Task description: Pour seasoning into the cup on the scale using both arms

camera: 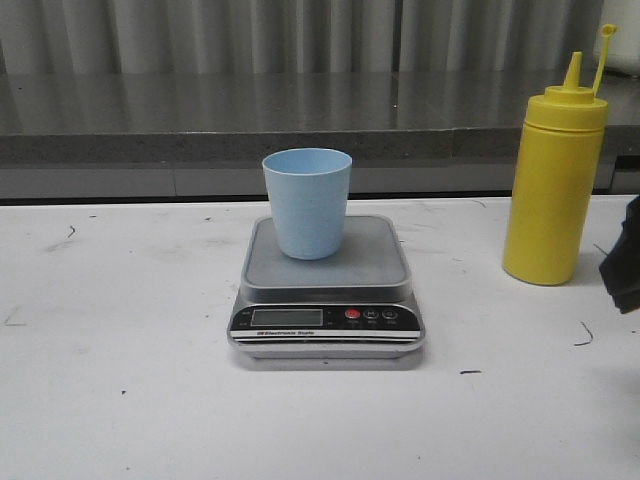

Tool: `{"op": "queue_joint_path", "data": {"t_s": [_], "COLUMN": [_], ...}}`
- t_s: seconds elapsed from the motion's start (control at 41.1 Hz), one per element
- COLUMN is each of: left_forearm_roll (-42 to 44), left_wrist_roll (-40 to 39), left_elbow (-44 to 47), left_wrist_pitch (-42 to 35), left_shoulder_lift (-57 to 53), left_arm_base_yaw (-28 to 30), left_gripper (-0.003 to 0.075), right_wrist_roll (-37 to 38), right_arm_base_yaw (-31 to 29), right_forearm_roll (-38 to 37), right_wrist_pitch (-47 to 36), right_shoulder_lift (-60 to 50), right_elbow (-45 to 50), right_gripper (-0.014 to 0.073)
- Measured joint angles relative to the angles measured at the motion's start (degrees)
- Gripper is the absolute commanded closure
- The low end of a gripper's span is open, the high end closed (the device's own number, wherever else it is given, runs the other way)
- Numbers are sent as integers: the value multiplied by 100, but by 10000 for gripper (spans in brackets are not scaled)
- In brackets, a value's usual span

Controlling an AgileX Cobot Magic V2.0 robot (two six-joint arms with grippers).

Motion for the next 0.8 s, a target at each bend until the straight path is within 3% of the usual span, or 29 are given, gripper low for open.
{"op": "queue_joint_path", "data": {"t_s": [0.17, 0.365, 0.511, 0.803], "left_forearm_roll": [0, 0, 0, 0], "left_wrist_roll": [0, 0, 0, 0], "left_elbow": [0, 0, 0, 0], "left_wrist_pitch": [0, 0, 0, 0], "left_shoulder_lift": [0, 0, 0, 0], "left_arm_base_yaw": [0, 0, 0, 0], "left_gripper": [332, 332, 332, 332], "right_wrist_roll": [-99, -1232, -1835, -1976], "right_arm_base_yaw": [726, 1044, 1044, 1044], "right_forearm_roll": [143, 1139, 1697, 1852], "right_wrist_pitch": [1982, 3446, 3940, 4192], "right_shoulder_lift": [-838, -1554, -2184, -3667], "right_elbow": [-643, -1525, -1741, -1494], "right_gripper": [-61, -61, -61, -61]}}
